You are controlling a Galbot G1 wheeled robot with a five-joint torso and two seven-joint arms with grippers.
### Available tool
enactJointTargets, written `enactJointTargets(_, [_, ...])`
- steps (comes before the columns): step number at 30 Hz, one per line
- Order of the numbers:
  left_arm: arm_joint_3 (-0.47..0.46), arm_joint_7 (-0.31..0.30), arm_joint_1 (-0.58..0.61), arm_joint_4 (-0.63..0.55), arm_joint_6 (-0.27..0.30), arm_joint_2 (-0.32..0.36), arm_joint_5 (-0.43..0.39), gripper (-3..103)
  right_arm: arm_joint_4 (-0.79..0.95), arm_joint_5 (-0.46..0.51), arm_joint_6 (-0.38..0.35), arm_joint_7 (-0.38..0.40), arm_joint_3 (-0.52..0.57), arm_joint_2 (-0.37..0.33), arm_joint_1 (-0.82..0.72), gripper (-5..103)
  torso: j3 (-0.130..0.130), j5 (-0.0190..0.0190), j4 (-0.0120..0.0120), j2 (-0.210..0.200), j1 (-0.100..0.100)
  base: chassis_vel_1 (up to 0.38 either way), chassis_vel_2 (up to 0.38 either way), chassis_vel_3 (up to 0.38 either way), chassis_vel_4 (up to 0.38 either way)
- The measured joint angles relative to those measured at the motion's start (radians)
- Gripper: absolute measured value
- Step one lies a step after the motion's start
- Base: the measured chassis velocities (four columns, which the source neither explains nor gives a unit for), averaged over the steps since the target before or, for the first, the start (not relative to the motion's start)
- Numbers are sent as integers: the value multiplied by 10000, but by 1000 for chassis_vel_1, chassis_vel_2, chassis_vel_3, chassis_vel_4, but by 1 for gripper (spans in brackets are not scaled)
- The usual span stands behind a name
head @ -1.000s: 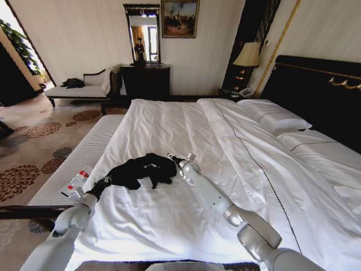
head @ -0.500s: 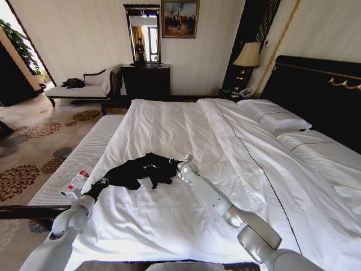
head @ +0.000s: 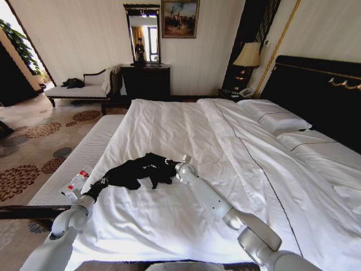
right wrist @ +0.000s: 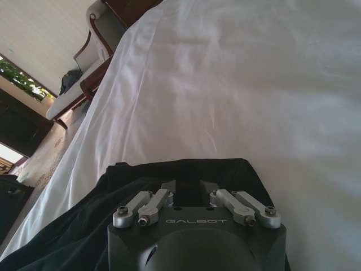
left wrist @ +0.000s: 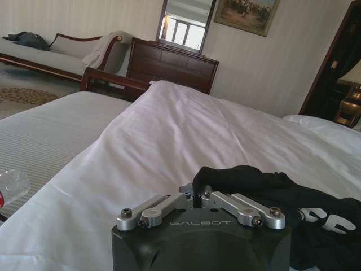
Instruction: Fold the clothes on the bed.
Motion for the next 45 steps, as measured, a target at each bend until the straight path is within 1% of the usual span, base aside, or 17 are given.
enactJointTargets(3, [-6,-14,-32,50,2,6,0,1,75,-83,91,-218,-46,-4,-60,14,0,0,1,0,0,0,0,0,0])
enactJointTargets(4, [-6,-14,-32,50,2,6,0,1,75,-83,91,-218,-46,-4,-60,14,0,0,1,0,0,0,0,0,0])
enactJointTargets(5, [-5,-19,-40,61,3,6,0,1,96,-134,112,-276,-61,-14,-83,8,0,0,1,0,0,0,0,0,0])
enactJointTargets(6, [-3,-20,-51,69,4,4,2,1,106,-181,126,-312,-71,-19,-103,8,0,0,0,0,0,0,0,0,0])
enactJointTargets(8, [18,-26,-83,99,3,2,13,1,130,-285,182,-384,-85,-30,-147,2,0,0,0,0,0,0,0,0,0])
enactJointTargets(14, [38,-31,-156,148,4,19,18,1,202,-381,398,-478,-79,-34,-183,0,1,0,0,0,0,0,0,0,0])
enactJointTargets(17, [28,-80,-274,172,-7,94,-42,1,427,-626,1014,-872,156,-3,-198,0,0,0,1,0,0,0,0,0,0])
enactJointTargets(19, [21,-105,-324,177,-10,126,-89,1,509,-666,1135,-959,216,-1,-202,0,0,0,1,0,0,0,0,0,0])
enactJointTargets(22, [6,-235,-784,221,-11,382,-404,1,1219,-607,1597,-1188,584,-70,-235,0,0,-1,2,0,0,0,0,0,0])
enactJointTargets(26, [39,-379,-1333,227,50,640,-745,1,1834,-505,1702,-1197,749,-232,-354,0,0,0,-1,1,0,0,0,0,0])
enactJointTargets(32, [59,-494,-1932,161,180,923,-1104,1,2330,-537,1410,-450,702,-461,-739,0,1,0,-3,0,0,0,0,0,0])
enactJointTargets(36, [-588,-488,-1617,-336,320,1376,-1401,1,2538,-577,1242,-59,700,-515,-1086,-3,1,2,-3,0,1,0,0,0,0])
enactJointTargets(38, [-1020,-417,-1165,-546,383,1627,-1428,1,2615,-618,1208,-15,699,-538,-1223,8,1,0,-2,0,2,0,0,0,0])
enactJointTargets(40, [-1864,-34,324,-942,416,1965,-1130,1,2705,-688,1184,4,687,-569,-1393,18,0,3,4,1,0,0,0,0,0])
enactJointTargets(41, [-2075,128,820,-1036,414,1958,-815,1,2713,-698,1177,4,678,-571,-1417,24,0,-1,4,1,-1,0,0,0,0])
enactJointTargets(43, [-2185,213,1096,-1072,395,1925,-597,1,2716,-701,1173,4,673,-571,-1421,24,-1,-1,3,0,0,0,0,0,0])
enactJointTargets(45, [-2406,436,2019,-1121,254,1628,167,1,2716,-707,1171,5,636,-550,-1410,34,-1,0,4,1,-1,0,0,0,0])
